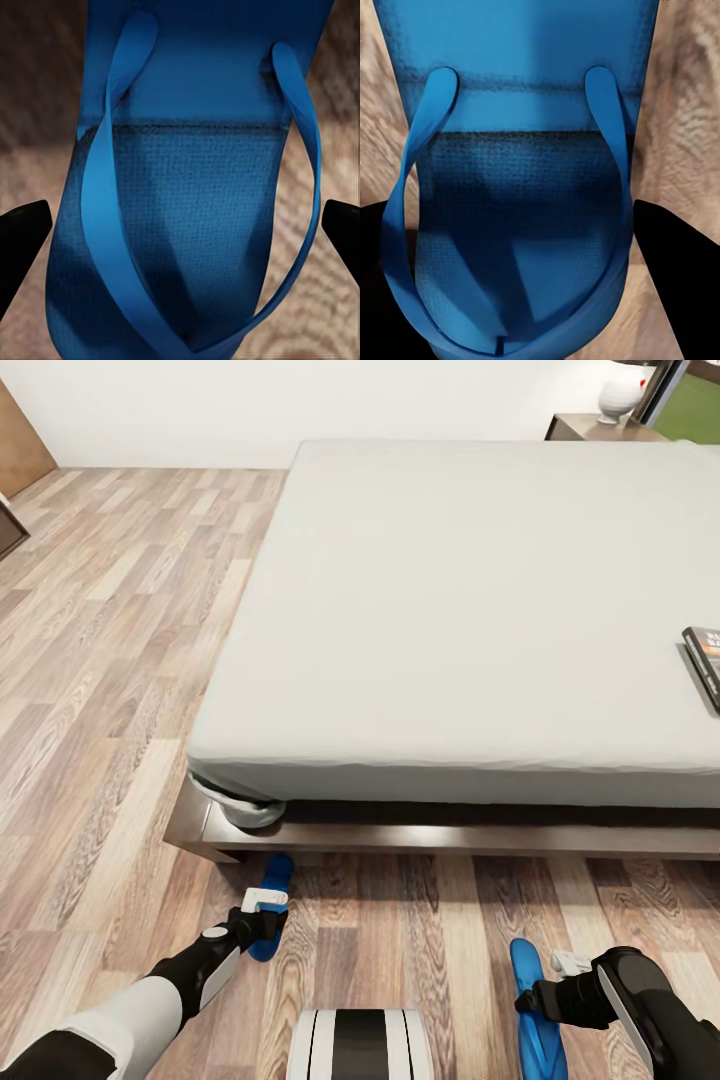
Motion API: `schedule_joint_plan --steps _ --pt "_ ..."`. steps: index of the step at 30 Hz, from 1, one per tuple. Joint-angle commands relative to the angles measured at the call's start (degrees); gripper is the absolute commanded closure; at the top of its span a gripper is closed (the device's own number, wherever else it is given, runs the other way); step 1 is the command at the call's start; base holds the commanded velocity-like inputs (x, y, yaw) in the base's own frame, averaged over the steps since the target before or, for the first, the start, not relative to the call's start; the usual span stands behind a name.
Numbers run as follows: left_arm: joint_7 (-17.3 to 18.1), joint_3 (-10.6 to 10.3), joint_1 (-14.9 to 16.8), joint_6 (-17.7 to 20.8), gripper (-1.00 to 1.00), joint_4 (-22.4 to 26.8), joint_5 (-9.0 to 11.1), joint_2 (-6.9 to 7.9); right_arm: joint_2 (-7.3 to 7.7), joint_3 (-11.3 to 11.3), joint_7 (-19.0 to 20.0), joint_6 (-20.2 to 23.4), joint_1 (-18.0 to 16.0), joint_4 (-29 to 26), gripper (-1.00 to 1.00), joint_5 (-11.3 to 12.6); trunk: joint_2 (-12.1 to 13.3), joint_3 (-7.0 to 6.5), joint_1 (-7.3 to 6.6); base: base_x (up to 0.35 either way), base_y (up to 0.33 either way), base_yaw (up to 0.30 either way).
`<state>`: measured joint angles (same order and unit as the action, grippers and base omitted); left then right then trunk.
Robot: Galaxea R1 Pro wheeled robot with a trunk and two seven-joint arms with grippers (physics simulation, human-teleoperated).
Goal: In the bedroom, move the book from the bed onto either nightstand, and place the two sandals side by side next to the bed.
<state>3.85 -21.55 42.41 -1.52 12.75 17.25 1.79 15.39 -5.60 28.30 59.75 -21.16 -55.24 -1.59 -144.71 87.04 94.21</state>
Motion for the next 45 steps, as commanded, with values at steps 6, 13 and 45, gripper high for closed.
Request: schedule_joint_plan --steps 6,13,45 --pt "0.4 0.1 -0.1 -0.2 1.00 -1.0 0.7 0.01 -0.01 -0.1 0.2 0.2 0.0 0.0 1.00 -0.2 0.0 0.05 0.30 0.000 0.000 0.000" --pt "0.4 0.1 -0.1 -0.2 1.00 -1.0 0.7 0.04 -0.01 -0.1 0.2 0.2 0.0 0.0 1.00 -0.2 -0.1 0.94 0.40 0.000 0.000 0.000" --pt "0.4 0.1 -0.1 -0.2 -1.00 -0.8 0.7 0.11 -0.01 0.0 0.2 0.2 0.0 0.0 1.00 -0.2 -0.1 0.94 0.40 0.000 0.000 0.000"
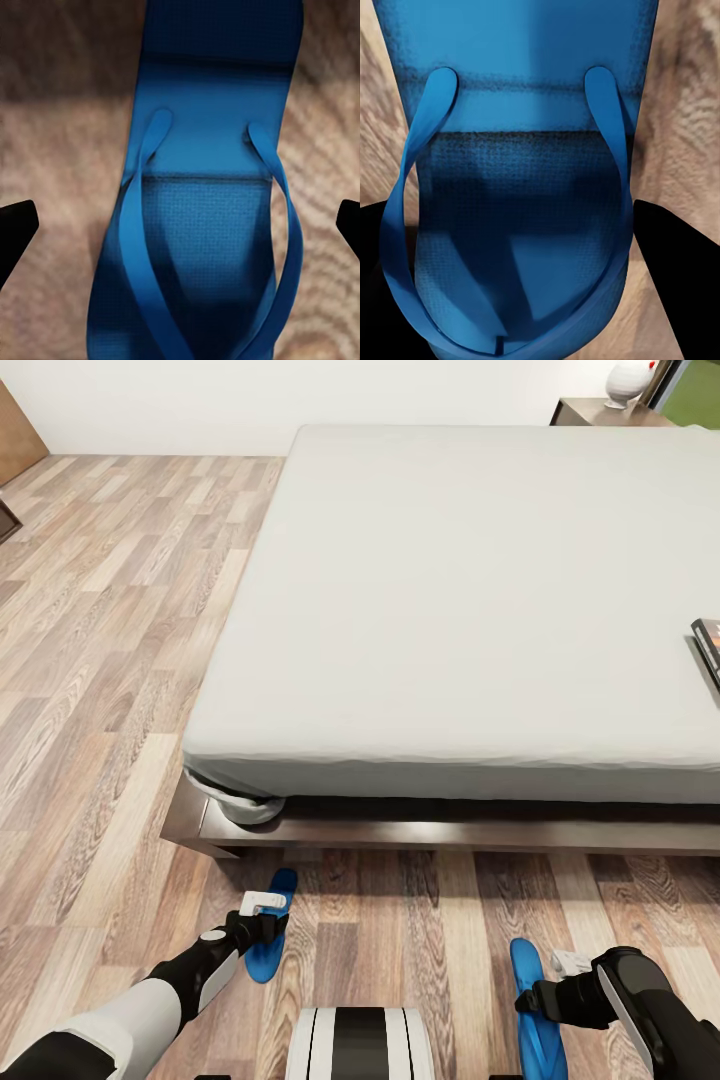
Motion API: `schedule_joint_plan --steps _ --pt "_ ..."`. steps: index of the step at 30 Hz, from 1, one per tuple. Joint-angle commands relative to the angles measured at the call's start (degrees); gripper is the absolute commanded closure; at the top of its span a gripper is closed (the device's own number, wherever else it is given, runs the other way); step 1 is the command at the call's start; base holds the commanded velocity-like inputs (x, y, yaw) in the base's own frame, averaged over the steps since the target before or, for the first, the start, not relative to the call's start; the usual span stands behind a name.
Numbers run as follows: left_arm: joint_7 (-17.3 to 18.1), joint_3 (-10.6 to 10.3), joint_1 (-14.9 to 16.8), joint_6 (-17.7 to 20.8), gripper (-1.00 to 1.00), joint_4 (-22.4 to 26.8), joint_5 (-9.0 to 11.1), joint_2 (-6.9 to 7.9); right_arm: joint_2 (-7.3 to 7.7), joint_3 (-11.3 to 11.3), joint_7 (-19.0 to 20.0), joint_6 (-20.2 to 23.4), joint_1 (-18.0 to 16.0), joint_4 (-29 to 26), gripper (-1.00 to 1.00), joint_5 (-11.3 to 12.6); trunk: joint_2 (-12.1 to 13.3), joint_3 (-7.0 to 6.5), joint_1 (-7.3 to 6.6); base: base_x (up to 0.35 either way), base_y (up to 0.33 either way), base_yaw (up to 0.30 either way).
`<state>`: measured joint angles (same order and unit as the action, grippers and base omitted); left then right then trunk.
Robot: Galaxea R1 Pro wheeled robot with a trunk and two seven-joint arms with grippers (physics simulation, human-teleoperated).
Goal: In the bedroom, move the book from the bed onto either nightstand, and place the two sandals side by side next to the bed.
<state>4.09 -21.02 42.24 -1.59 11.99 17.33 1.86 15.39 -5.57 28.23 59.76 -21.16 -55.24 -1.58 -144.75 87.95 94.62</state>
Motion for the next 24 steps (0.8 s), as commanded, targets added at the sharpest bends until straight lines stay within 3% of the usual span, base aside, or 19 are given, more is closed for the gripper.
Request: schedule_joint_plan --steps 1,14,18,24 --pt "0.1 -0.4 0.0 -0.2 -1.00 0.0 0.6 0.02 -0.01 -0.1 0.3 0.2 0.0 0.0 1.00 -0.2 0.0 0.03 -0.01 0.000 0.000 0.000" --pt "0.1 -0.4 0.0 -0.2 -1.00 0.0 0.6 0.06 -0.01 -0.1 0.3 0.2 0.0 0.0 1.00 -0.2 0.0 0.03 -0.01 0.000 0.000 0.000" --pt "0.1 -0.4 0.0 -0.3 -1.00 0.0 0.6 0.01 -0.01 -0.1 0.3 0.2 0.0 0.0 1.00 -0.2 0.0 -0.85 -0.11 0.000 0.000 0.000" --pt "0.1 -0.4 0.0 -0.2 -1.00 0.0 0.6 0.03 -0.01 -0.1 0.3 0.2 0.0 0.0 1.00 -0.2 0.0 -0.85 -0.11 0.000 0.000 0.000"
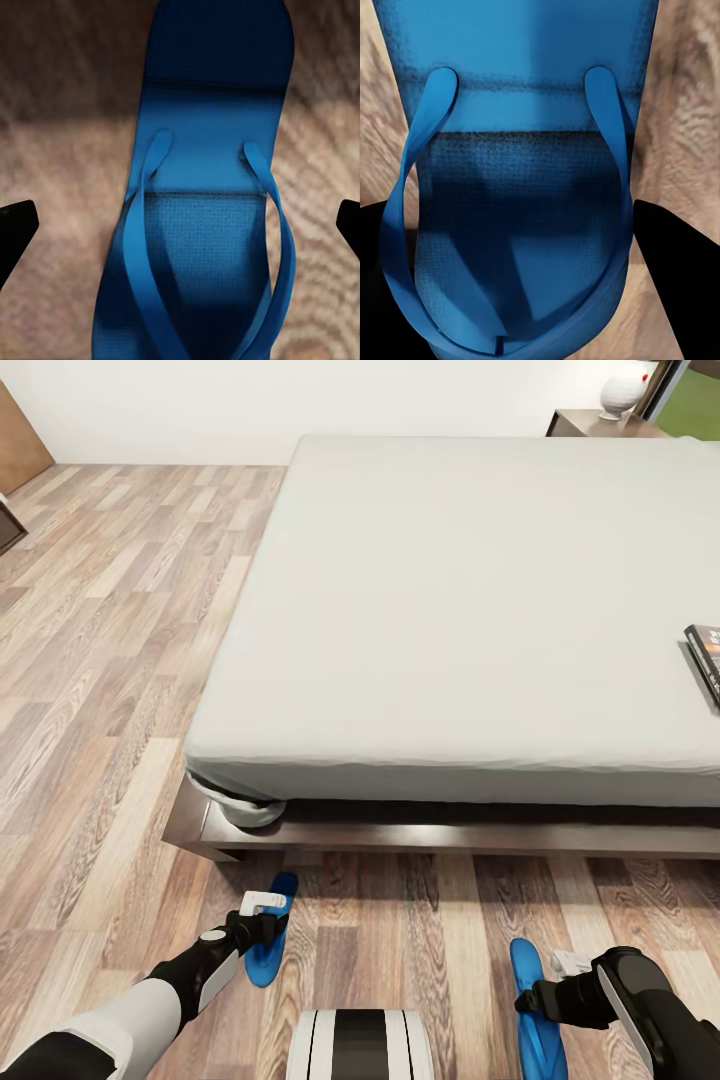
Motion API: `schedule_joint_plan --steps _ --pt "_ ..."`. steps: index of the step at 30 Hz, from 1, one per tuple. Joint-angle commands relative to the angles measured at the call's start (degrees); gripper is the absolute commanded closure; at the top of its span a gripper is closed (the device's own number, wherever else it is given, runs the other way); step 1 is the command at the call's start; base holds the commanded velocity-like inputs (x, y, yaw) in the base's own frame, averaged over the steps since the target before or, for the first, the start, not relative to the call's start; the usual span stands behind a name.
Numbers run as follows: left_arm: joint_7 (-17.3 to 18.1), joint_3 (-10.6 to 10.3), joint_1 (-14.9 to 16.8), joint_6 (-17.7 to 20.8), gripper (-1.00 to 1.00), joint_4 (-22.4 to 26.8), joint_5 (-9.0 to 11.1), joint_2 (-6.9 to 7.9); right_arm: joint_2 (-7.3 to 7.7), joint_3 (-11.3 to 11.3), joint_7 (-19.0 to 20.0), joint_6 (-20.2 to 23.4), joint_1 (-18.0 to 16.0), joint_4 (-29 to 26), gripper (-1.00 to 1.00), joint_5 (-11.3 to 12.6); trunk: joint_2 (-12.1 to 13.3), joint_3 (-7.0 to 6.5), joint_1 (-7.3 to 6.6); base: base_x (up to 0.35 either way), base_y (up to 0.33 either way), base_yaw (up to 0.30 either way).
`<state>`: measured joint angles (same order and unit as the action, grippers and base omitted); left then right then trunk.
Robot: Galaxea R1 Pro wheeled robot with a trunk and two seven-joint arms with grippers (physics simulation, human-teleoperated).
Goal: In the bedroom, move the book from the bed onto either nightstand, and place the two sandals side by side next to the bed.
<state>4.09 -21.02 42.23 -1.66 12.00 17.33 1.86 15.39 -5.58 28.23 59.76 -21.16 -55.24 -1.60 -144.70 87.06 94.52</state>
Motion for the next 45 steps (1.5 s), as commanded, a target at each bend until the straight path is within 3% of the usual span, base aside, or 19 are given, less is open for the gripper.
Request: schedule_joint_plan --steps 1,6,36,39,45 --pt "0.1 -0.4 0.0 -0.2 -1.00 0.0 0.6 0.05 -0.01 -0.1 0.3 0.2 0.0 0.0 1.00 -0.2 0.0 0.03 -0.01 0.000 0.000 0.000" --pt "0.1 -0.4 0.0 -0.2 -1.00 0.0 0.6 0.05 -0.01 -0.1 0.3 0.2 0.0 0.0 1.00 -0.2 0.0 -0.85 -0.11 0.000 0.000 0.000" --pt "0.0 -0.5 0.0 -0.2 -1.00 0.0 0.6 0.06 -0.01 0.3 0.2 0.2 0.0 0.0 1.00 -0.2 0.0 -0.85 -0.11 0.000 0.000 0.000" --pt "0.1 -0.5 0.0 -0.2 -1.00 0.0 0.6 0.03 -0.01 0.3 0.2 0.2 0.0 0.0 1.00 -0.2 0.1 -1.52 -0.19 0.000 0.000 0.000" --pt "0.0 -0.5 0.0 -0.2 -1.00 0.0 0.6 0.01 -0.01 0.3 0.2 0.2 0.0 0.0 1.00 -0.2 0.1 -1.52 -0.19 0.000 0.000 0.000"
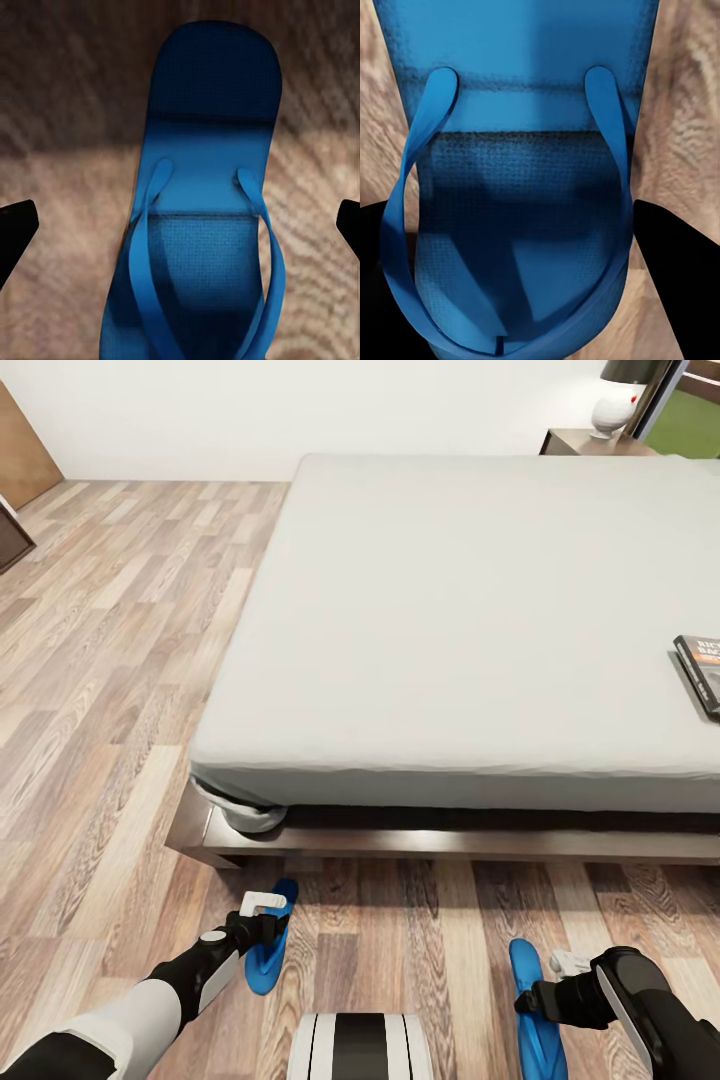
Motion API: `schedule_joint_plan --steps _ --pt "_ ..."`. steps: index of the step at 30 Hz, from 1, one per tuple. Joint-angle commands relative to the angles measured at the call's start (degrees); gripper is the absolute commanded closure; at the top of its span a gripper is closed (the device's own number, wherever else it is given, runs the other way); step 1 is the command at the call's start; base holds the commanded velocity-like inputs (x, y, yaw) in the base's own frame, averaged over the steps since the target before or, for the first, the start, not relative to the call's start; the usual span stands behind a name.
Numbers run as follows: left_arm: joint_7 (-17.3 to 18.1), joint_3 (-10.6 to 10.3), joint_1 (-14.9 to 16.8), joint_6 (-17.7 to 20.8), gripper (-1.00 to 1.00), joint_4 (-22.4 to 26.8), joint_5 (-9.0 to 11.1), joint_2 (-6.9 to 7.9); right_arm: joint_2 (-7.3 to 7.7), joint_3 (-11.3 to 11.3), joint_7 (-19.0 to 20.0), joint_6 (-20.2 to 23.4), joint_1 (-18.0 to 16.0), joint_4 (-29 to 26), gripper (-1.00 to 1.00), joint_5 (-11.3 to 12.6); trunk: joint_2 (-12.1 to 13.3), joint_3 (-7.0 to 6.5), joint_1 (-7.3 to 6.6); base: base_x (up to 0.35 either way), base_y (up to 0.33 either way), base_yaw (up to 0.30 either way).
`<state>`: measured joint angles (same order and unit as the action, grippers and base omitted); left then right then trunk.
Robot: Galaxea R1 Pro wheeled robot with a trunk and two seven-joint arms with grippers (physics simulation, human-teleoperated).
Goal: In the bedroom, move the book from the bed onto either nightstand, and place the two sandals side by side next to the bed.
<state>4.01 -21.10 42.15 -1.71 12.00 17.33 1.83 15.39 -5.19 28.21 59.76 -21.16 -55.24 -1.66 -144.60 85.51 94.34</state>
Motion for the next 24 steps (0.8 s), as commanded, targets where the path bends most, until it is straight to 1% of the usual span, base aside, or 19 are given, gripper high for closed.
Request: schedule_joint_plan --steps 1,4,9,13,16,19,22,24 --pt "0.1 -0.4 0.0 -0.2 -1.00 0.0 0.6 0.03 -0.01 -0.1 0.3 0.2 0.0 0.0 1.00 -0.2 0.0 -0.19 -0.04 0.000 0.000 0.000" --pt "0.1 -0.4 0.0 -0.2 -1.00 0.0 0.6 0.02 -0.01 -0.1 0.3 0.2 0.0 0.0 1.00 -0.2 0.0 -0.85 -0.11 0.000 0.000 0.000" --pt "0.1 -0.5 0.0 -0.2 -1.00 0.0 0.6 0.03 -0.01 -0.1 0.3 0.2 0.0 0.0 1.00 -0.2 0.0 -0.85 -0.11 0.000 0.000 0.000" --pt "0.1 -0.5 0.0 -0.2 -1.00 0.0 0.6 0.02 -0.01 -0.1 0.3 0.2 0.0 0.0 1.00 -0.2 0.1 -1.74 -0.22 0.000 0.000 0.000" --pt "0.1 -0.5 0.0 -0.3 -1.00 -0.1 0.6 0.02 -0.01 -0.1 0.3 0.2 0.0 0.0 1.00 -0.2 0.1 -1.74 -0.22 0.000 0.000 0.000" --pt "0.1 -0.5 -0.1 -0.3 -1.00 -0.1 0.6 0.02 -0.01 -0.1 0.3 0.2 0.0 0.0 1.00 -0.2 0.1 -2.40 -0.29 0.000 0.000 0.000" --pt "0.1 -0.5 -0.1 -0.3 -1.00 -0.1 0.6 0.03 -0.01 -0.1 0.3 0.2 0.0 0.0 1.00 -0.2 0.1 -2.40 -0.29 0.000 0.000 0.000" --pt "0.1 -0.5 -0.1 -0.3 -1.00 -0.1 0.6 0.03 -0.01 -0.1 0.3 0.2 0.0 0.0 1.00 -0.2 0.2 -2.85 -0.34 0.000 0.000 0.000"
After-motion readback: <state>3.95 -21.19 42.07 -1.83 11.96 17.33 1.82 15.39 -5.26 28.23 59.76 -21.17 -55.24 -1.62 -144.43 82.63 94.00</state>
